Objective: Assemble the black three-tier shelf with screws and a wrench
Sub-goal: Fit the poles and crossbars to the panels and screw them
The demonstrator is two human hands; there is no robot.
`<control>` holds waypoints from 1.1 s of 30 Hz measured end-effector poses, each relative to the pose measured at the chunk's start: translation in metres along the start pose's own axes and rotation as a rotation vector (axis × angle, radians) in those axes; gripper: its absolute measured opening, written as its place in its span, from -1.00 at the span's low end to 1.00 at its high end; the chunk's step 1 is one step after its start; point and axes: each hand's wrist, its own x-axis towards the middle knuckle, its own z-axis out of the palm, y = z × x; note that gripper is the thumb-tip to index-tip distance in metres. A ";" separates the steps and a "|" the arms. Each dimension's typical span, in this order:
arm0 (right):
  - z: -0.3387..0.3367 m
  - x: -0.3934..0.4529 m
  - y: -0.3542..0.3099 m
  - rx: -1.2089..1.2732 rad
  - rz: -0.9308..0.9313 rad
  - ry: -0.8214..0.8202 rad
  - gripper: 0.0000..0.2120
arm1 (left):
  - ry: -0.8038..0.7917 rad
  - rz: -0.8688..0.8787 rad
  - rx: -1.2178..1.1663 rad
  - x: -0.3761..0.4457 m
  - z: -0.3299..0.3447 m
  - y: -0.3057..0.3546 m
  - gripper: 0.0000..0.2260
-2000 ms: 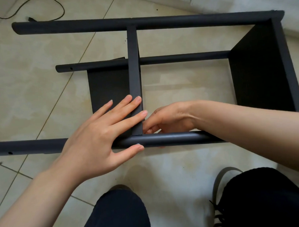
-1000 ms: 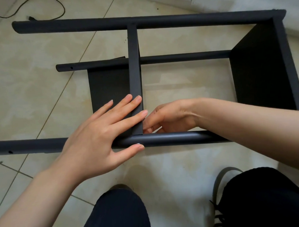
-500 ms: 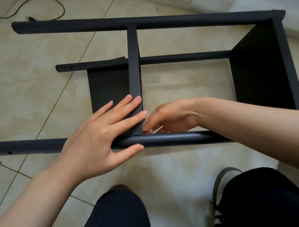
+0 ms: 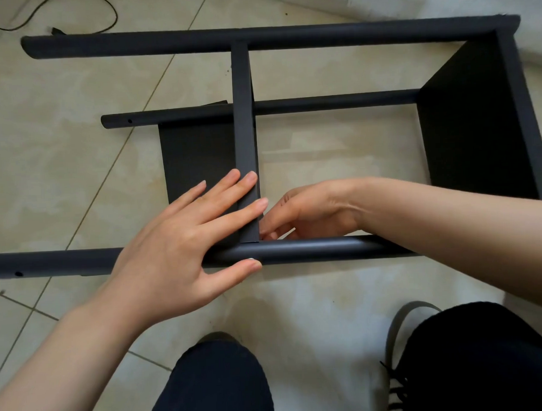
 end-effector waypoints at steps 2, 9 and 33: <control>0.002 0.002 0.000 -0.016 0.003 0.019 -0.84 | 0.001 0.001 0.001 0.000 0.000 0.000 -0.40; 0.001 0.000 0.000 0.004 -0.035 -0.007 -0.82 | -0.003 0.001 0.005 0.000 0.000 0.000 -0.39; 0.006 0.001 -0.002 -0.006 -0.050 0.041 -0.84 | 0.000 -0.001 -0.003 0.000 0.000 0.000 -0.39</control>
